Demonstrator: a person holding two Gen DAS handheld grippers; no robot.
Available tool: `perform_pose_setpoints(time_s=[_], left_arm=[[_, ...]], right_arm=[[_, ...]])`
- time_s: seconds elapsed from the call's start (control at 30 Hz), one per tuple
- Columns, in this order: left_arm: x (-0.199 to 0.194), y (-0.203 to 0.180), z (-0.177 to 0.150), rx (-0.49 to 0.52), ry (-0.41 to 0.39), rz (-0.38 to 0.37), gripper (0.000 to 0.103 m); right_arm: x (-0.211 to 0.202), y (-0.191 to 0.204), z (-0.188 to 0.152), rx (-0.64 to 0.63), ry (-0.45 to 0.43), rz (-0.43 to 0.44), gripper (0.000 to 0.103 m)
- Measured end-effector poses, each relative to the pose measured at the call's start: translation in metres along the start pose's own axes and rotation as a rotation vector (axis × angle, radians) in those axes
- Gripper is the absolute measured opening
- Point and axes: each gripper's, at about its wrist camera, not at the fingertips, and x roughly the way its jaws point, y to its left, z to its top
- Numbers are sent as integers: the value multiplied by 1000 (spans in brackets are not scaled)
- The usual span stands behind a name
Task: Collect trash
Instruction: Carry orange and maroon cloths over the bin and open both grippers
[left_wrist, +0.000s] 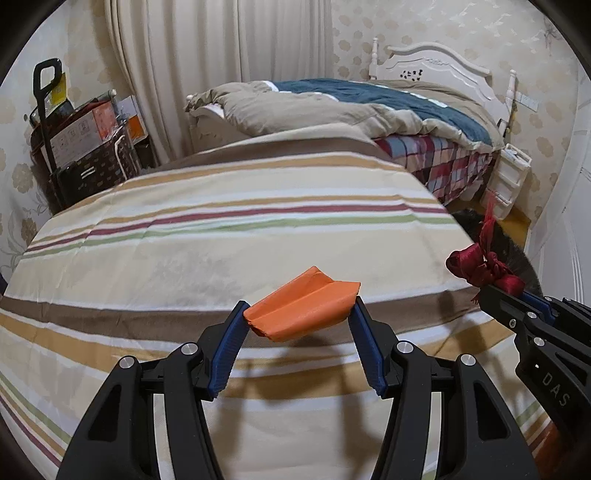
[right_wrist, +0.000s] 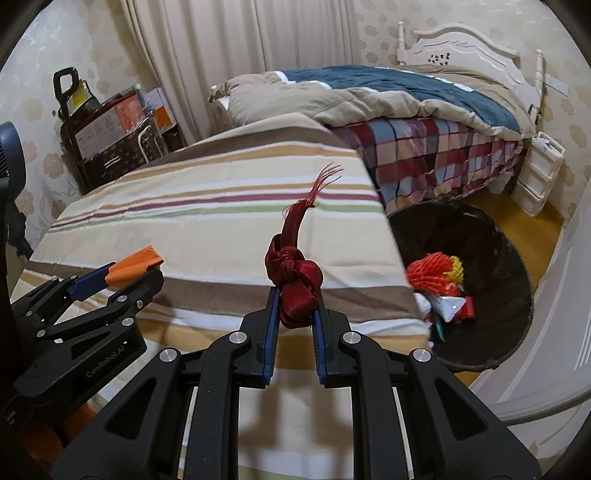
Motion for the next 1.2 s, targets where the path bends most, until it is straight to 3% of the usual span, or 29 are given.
perform_pose_setpoints(time_s=[0.27,0.57,0.83,1.2], left_arm=[[-5,-29,17,37,-42,-56,56],[2,-88,35,115,-74,-132,56],[18,-134,54,161,-96,-175,56],[57,-181,67,214,-62,-171,57]], right_arm=[[-20,-33,10,48,-56,-71,16],[-32,-90,26,120,-111,-176,16],[-24,-131,31,170,-114,-220,16],[-2,-174,33,221,-94,-253,16]])
